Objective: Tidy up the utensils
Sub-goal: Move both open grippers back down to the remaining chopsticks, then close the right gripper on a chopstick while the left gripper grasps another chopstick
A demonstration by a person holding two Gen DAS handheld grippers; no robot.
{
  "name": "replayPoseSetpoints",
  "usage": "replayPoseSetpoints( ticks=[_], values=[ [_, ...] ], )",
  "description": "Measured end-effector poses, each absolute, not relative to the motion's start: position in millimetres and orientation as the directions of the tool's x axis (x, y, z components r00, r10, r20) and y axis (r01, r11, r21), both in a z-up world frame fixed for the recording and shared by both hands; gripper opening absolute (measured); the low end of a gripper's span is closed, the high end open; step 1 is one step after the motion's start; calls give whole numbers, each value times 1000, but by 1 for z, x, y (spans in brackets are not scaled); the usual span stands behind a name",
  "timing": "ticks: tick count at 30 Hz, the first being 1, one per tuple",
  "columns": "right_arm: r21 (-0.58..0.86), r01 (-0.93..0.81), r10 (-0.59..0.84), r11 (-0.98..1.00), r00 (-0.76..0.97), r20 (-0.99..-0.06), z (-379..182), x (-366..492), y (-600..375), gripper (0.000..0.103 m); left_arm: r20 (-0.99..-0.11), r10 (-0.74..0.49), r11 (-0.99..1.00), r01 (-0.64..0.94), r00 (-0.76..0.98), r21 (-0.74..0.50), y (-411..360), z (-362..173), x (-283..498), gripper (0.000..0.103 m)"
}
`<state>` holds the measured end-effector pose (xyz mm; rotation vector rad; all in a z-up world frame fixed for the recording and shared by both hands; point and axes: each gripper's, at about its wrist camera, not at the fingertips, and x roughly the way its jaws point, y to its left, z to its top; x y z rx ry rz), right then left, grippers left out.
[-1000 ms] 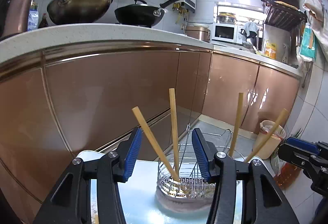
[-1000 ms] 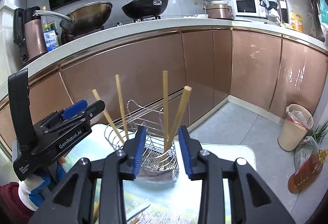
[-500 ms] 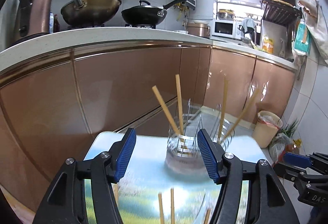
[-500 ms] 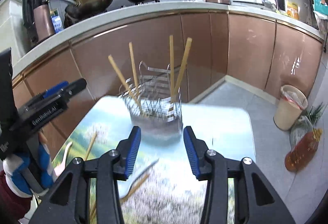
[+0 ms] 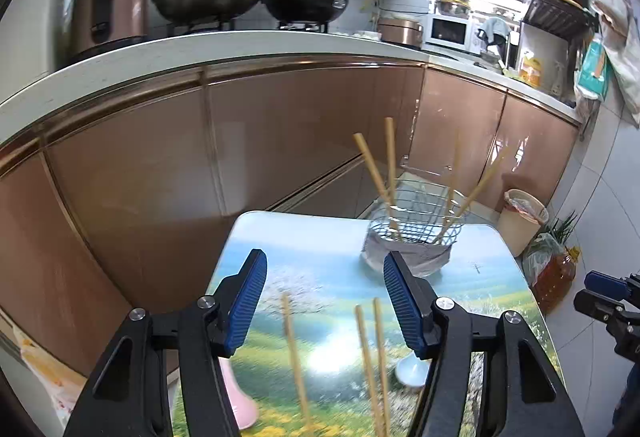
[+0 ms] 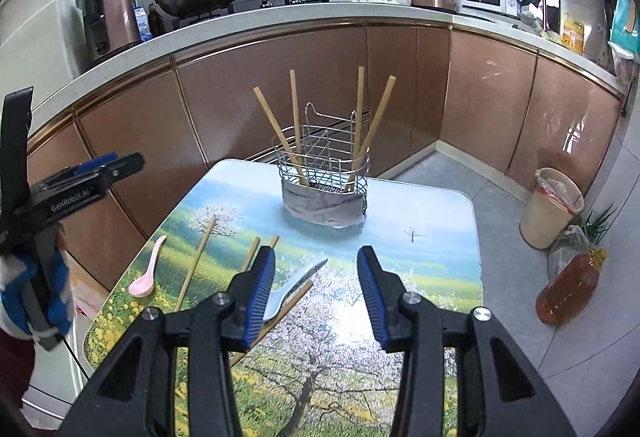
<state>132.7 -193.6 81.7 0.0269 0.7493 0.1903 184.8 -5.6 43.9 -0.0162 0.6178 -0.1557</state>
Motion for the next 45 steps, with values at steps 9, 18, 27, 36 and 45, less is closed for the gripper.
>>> replayPoseSetpoints(
  ticks=[9, 18, 27, 36, 45],
  values=[
    [81, -196, 194, 977, 669, -718, 76, 145, -172, 24, -655, -136, 989, 141, 744, -45, 20, 33, 184, 53],
    [180, -151, 231, 972, 487, -842, -5, 192, -177, 21, -809, -186, 979, 179, 558, -101, -2, -38, 230, 49],
    [264, -93, 280, 960, 318, -906, -80, 237, -181, 21, -891, -198, 969, 216, 408, -117, -35, -96, 272, 47],
    [289, -78, 299, 954, 278, -913, -100, 254, -181, 21, -910, -197, 968, 218, 364, -122, -42, -120, 291, 47],
    [279, -89, 293, 956, 264, -919, -107, 266, -168, 21, -920, -196, 968, 214, 339, -128, -44, -128, 300, 46]
  ],
)
